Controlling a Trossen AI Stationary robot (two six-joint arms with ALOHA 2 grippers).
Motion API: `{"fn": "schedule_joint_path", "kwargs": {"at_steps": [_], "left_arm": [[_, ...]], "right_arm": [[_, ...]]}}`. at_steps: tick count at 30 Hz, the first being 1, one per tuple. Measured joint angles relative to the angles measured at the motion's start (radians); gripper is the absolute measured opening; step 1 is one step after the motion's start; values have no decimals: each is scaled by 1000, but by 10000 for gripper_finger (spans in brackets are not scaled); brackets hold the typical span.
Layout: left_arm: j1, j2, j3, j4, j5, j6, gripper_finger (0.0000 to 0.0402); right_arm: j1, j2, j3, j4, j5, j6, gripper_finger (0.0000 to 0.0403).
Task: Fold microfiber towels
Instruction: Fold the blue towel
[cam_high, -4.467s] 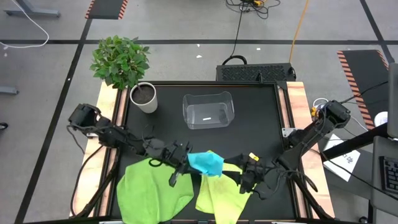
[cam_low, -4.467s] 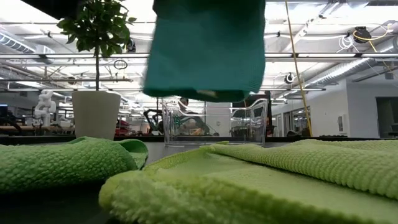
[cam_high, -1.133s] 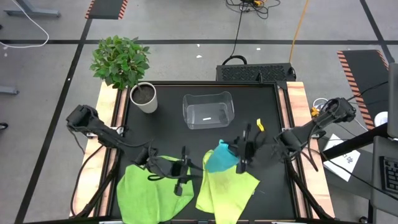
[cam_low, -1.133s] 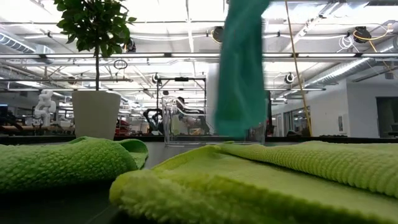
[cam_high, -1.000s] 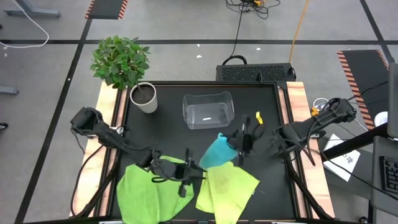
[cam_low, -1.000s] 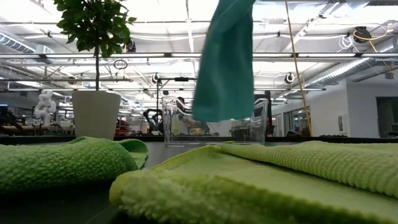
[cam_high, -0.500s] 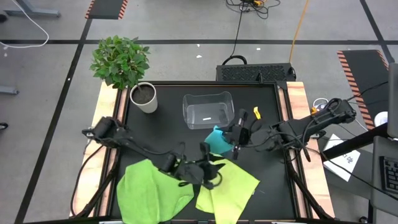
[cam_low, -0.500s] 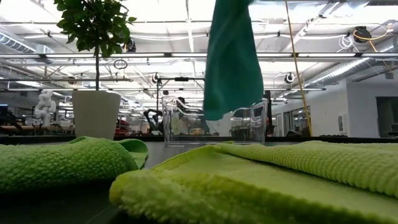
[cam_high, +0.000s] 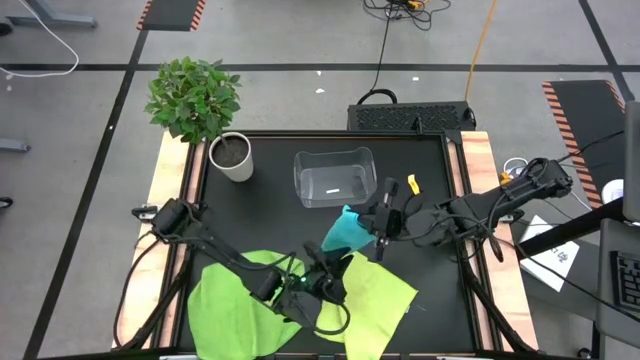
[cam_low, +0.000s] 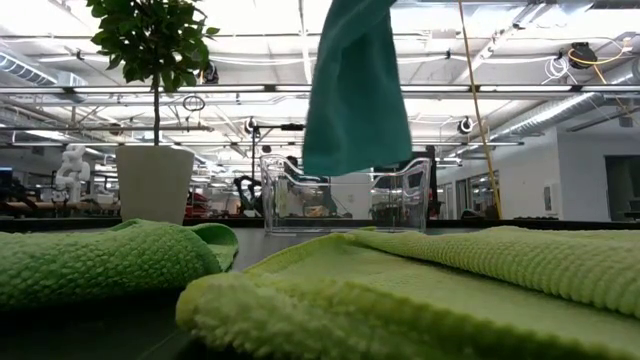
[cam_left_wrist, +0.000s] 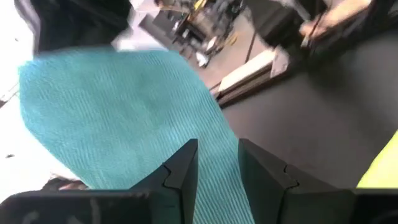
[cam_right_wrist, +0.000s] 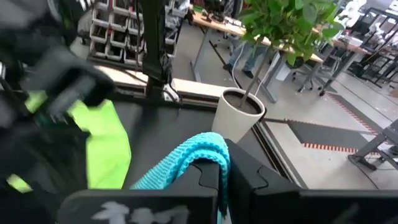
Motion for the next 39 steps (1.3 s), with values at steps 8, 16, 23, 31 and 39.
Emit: {"fn": "schedule_joint_path", "kwargs": {"at_steps": [8,16,23,31,39], "left_arm": [[3,39,-1,27,-52,53,118],[12,40,-2,120,-182,68,118],[43,40,-2,122,-273,86,118],[63,32,-2,120,-364,145,118],[16,8,-2,123,-364,163,117]], "right_arm": [[0,0,10,34,0,-23,0],[4,0,28,107,1,-31,2],[29,0,29,127,1,-49,3],[66,0,29,72,38,-35,3],[72,0,29,-63,106,59,4]]}}
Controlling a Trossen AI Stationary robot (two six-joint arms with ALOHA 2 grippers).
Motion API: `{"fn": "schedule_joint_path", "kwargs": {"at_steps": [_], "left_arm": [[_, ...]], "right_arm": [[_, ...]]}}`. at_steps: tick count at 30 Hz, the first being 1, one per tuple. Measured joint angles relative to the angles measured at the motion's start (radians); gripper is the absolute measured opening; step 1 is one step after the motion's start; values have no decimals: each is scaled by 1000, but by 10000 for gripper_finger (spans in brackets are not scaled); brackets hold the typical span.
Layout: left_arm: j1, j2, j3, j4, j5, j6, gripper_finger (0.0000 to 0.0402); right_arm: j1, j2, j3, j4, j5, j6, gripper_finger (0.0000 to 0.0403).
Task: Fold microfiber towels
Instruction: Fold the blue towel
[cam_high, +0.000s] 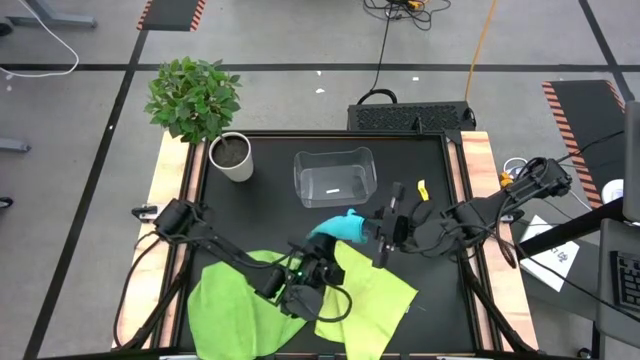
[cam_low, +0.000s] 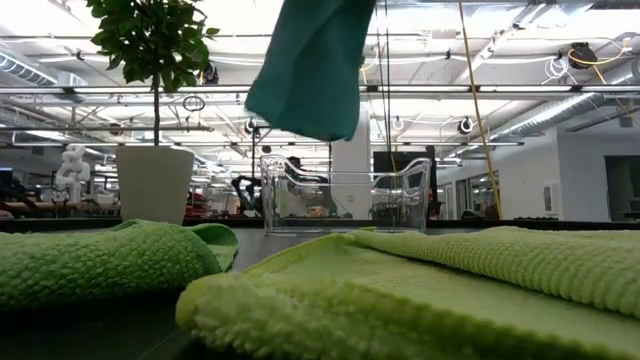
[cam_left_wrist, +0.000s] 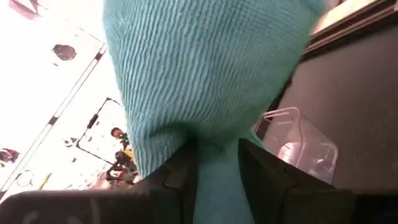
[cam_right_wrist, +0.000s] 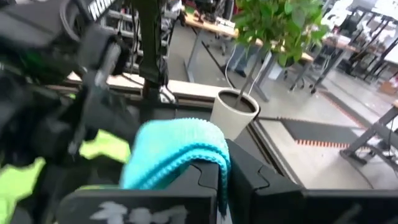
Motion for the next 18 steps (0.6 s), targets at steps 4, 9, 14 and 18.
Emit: {"fn": "schedule_joint_path", "kwargs": {"at_steps": [4,9,14,18], "left_arm": [[-27,-28,0,-6,0,-11,117],[-57,-83,0,-42,0,-21,117],[-88,-129,-18,-130,4,-88,117],[-106,-168,-18,-240,3,-191,117]], "right_arm": [[1,0,0,-91,0,76,4],[17,0,0,-164,0,146,4],[46,-1,-12,-170,0,163,4],[63,-1,-23,-168,0,184,4]]}}
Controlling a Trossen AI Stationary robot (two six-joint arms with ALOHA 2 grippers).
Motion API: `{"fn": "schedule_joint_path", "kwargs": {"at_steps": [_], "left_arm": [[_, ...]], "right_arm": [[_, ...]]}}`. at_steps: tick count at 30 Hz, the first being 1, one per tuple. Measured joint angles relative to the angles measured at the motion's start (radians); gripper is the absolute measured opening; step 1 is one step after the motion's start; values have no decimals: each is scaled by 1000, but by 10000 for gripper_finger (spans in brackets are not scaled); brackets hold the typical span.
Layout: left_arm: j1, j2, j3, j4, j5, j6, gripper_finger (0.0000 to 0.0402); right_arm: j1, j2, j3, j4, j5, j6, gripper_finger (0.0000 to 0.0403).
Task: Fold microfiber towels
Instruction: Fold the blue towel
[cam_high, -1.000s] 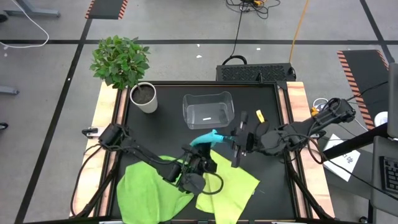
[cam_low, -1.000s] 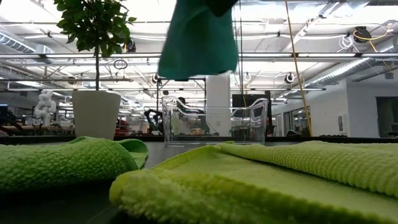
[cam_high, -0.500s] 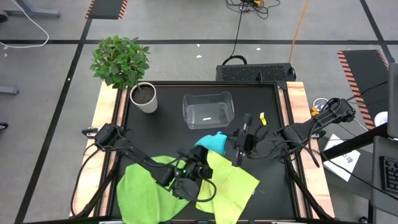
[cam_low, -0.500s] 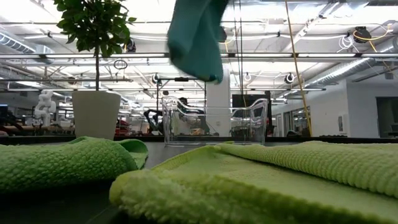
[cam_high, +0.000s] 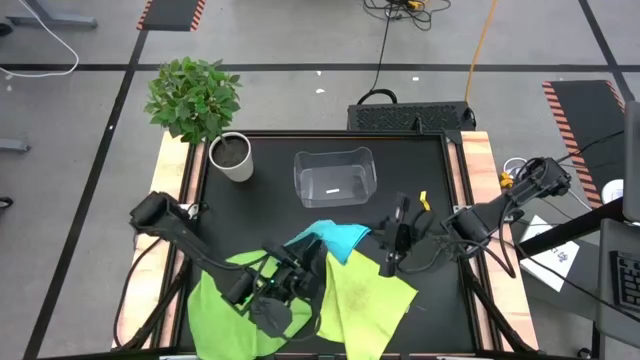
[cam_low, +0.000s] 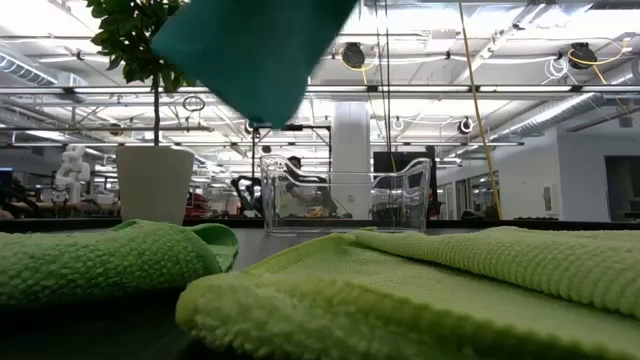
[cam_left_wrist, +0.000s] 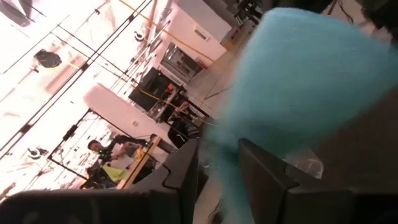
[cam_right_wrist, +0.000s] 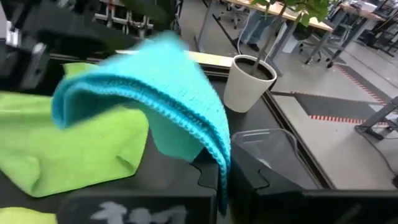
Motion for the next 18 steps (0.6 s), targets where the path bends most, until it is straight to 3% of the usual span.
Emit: {"fn": "schedule_joint_path", "kwargs": {"at_steps": [6,9,13,18], "left_arm": [[13,-50,0,-247,38,-270,117],[21,-62,0,-364,150,-419,117],[32,-62,0,-409,258,-522,117],[25,-55,0,-411,294,-575,117]], "right_arm": [[27,0,-52,15,0,74,4],[34,0,-77,30,-3,83,4],[31,0,-72,31,-40,59,4],[-18,0,-44,31,-106,21,4]]}}
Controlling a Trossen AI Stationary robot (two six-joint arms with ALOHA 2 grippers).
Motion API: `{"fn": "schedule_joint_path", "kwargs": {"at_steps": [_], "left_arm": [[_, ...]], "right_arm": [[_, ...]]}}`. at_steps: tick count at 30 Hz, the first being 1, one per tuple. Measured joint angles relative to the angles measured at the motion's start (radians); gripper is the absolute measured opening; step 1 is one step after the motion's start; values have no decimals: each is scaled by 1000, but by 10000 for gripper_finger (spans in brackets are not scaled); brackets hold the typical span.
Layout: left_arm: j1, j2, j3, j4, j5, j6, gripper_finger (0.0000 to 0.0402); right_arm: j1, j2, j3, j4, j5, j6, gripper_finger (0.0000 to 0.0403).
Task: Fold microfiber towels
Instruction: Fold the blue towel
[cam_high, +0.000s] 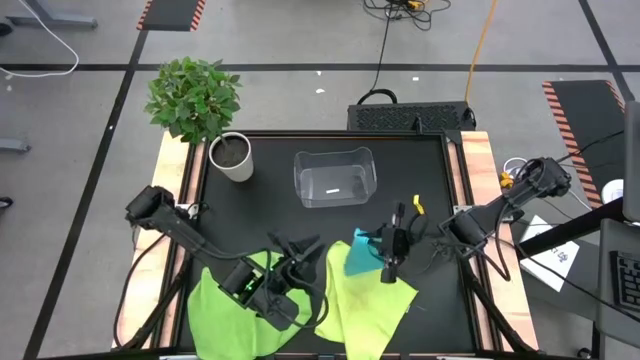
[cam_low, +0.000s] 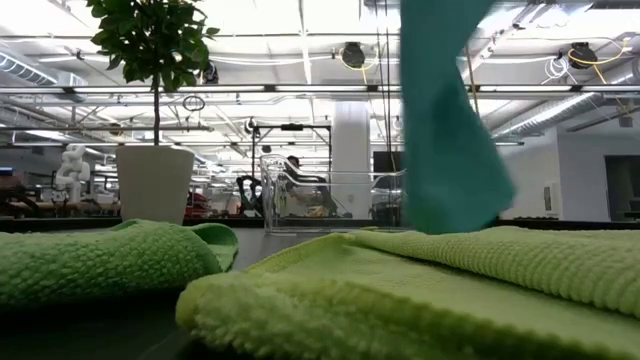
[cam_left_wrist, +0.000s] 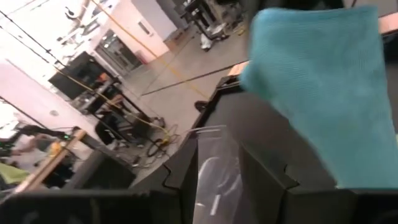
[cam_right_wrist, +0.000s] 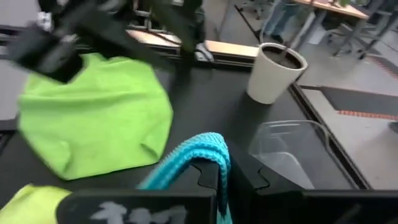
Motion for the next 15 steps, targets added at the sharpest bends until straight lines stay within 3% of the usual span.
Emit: {"fn": "schedule_joint_path", "kwargs": {"at_steps": [6,15], "left_arm": [[3,16,1,76,80,12,117],[18,92,0,342,63,282,117]], "right_arm": [[-71,0,10,73,-1,-70,4],[-127,0,21,197,-65,-185,4]]}}
